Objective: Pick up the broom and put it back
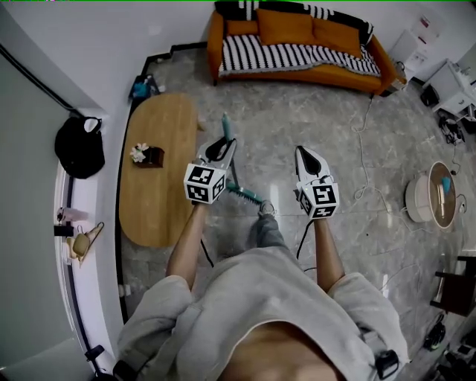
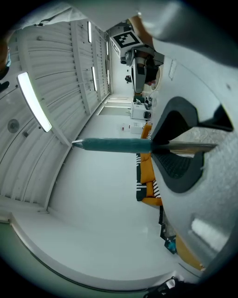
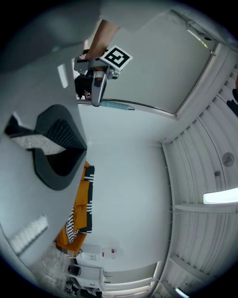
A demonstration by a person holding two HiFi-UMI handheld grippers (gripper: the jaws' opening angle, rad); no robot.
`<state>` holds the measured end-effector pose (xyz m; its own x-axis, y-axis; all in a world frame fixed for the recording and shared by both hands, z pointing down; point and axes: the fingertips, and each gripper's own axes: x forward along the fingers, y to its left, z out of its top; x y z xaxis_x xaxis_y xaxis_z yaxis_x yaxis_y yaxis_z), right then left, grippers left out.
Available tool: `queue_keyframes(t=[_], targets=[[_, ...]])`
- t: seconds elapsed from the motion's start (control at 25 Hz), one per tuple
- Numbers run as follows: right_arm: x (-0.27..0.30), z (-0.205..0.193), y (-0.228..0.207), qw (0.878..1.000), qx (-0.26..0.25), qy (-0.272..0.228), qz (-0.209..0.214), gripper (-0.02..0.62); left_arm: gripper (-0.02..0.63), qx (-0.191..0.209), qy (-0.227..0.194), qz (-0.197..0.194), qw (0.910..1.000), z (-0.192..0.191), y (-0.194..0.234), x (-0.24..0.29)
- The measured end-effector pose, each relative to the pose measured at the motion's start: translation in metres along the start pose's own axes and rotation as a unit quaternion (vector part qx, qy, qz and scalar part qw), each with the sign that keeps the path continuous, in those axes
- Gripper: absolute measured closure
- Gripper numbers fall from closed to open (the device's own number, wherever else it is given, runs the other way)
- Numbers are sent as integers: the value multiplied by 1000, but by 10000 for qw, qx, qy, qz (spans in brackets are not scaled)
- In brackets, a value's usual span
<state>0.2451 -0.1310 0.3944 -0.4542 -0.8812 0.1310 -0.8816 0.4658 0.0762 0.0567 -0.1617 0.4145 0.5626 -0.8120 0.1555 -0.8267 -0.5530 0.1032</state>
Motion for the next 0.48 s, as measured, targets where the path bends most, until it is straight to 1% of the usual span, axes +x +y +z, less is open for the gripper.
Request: queue_keyframes(t=[0.24,0.48], targets=[[63,10,-69,9994,43,-114,328,594,523,58,63,204,9998,16,7,65],[114,20,-120,9976,64,-193,669,594,525,40,45,658,9978,32,26,111]])
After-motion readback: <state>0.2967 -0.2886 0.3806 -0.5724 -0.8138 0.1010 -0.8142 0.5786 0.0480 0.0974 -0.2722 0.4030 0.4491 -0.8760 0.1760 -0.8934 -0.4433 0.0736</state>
